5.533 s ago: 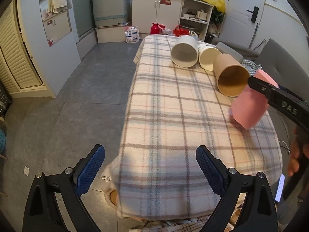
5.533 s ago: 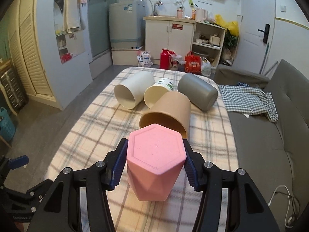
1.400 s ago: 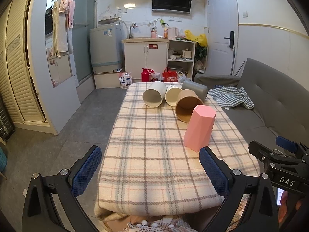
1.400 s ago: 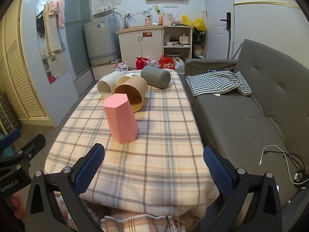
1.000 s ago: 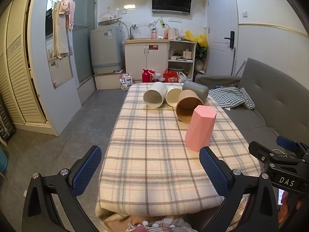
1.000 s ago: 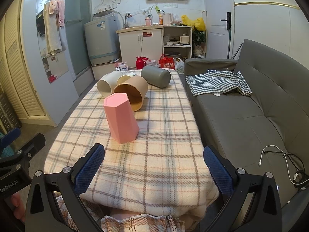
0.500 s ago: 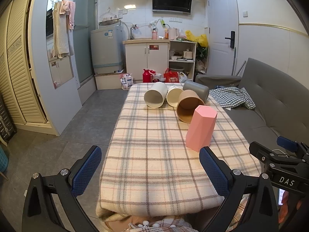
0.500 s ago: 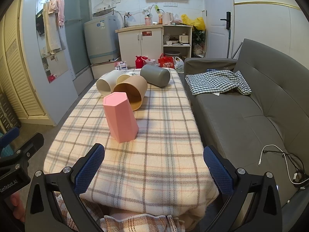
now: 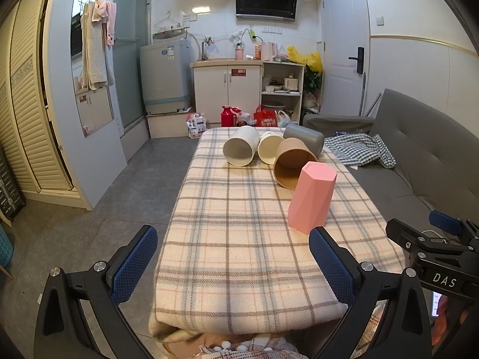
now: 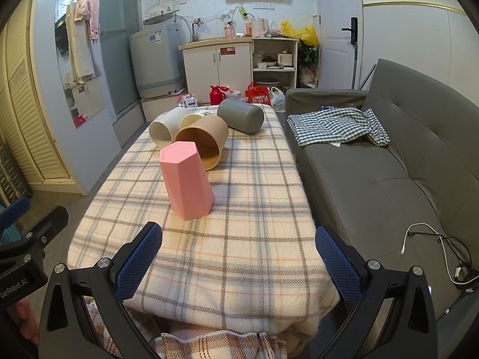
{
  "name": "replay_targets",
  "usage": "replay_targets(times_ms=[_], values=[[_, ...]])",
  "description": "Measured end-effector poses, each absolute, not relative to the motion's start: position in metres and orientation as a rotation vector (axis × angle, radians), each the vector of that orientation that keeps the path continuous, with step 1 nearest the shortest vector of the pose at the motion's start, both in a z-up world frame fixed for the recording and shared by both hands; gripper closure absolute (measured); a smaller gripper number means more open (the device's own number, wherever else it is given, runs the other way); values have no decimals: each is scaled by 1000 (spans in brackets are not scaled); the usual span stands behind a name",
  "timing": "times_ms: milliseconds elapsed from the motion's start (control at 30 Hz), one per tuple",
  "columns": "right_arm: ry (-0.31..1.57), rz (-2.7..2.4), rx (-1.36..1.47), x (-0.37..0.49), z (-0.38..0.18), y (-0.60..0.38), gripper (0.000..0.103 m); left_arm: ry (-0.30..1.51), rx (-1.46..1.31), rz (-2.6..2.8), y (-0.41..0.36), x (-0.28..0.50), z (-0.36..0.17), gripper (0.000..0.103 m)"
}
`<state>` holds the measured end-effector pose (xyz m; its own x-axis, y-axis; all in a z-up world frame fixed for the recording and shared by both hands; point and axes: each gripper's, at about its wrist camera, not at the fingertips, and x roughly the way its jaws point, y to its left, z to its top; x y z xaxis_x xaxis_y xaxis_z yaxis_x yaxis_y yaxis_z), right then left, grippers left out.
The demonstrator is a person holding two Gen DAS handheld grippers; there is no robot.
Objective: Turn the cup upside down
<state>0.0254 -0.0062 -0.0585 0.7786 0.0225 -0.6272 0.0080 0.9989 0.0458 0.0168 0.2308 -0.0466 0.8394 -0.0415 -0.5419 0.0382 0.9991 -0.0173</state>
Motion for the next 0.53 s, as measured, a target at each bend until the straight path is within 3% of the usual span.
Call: replay_targets(times_ms=[533], values=[[687,13,39,26,-60,-3,0,572,-3,-42,230,17,-46,0]])
